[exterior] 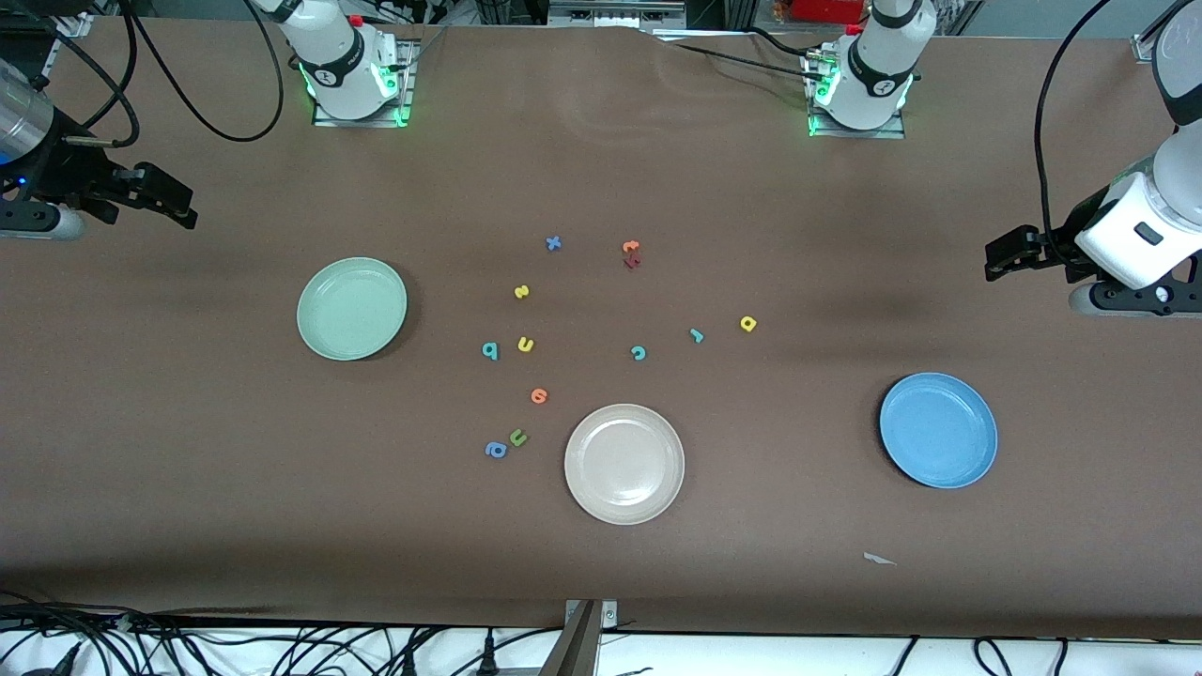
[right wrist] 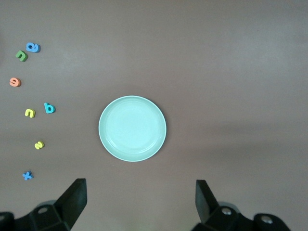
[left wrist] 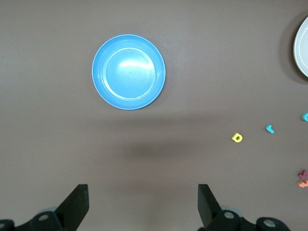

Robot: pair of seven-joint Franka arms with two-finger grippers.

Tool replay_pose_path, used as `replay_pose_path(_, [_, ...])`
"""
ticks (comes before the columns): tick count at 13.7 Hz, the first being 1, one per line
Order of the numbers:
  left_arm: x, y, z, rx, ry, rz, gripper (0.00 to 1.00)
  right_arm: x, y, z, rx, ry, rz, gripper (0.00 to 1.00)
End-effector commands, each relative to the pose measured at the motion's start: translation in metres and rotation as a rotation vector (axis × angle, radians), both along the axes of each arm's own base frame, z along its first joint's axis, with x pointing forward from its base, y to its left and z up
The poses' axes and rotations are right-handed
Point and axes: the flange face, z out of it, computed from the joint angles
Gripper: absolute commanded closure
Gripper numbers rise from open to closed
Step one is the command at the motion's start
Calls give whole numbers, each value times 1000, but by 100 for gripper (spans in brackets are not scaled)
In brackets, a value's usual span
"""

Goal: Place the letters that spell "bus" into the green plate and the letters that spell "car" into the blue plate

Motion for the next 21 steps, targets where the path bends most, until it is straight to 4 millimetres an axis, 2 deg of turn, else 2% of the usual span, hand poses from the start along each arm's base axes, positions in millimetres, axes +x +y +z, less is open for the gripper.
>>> replay_pose_path(1, [0,3,4,16,-8,-25,0,4,19,-15,14,65,21,0])
replay_pose_path(6, [0,1,-2,17,-2,-25,0,15,91,-66,9,152,145,0])
replay_pose_path(9, [1,-7,-18,6,10,-22,0,26,131,-111,12,190,203,0])
replay_pose_path(11, [2,-19,-39,-11,14,-21,0,33,158,-137,8,180,154,0])
replay_pose_path(13, [2,-39,-61,-13,4,2,0,34,195,-166,-3,172,124,0])
replay_pose_path(15, [-2,-62,-90,-23,2,0,0,39,222,-199,-4,150,89,0])
replay_pose_path(18, [-17,-108,-140,-39,-21,43,0,45,253,-270,-7,143,39,1])
replay_pose_path(19, [-24,-117,-156,-39,-19,43,0,44,265,-292,-3,130,31,5])
replay_pose_path(20, [-31,-127,-173,-42,-21,40,0,42,276,-311,-1,122,27,17])
replay_pose_path(21, [-41,-139,-192,-46,-32,40,0,37,285,-324,-1,115,25,22])
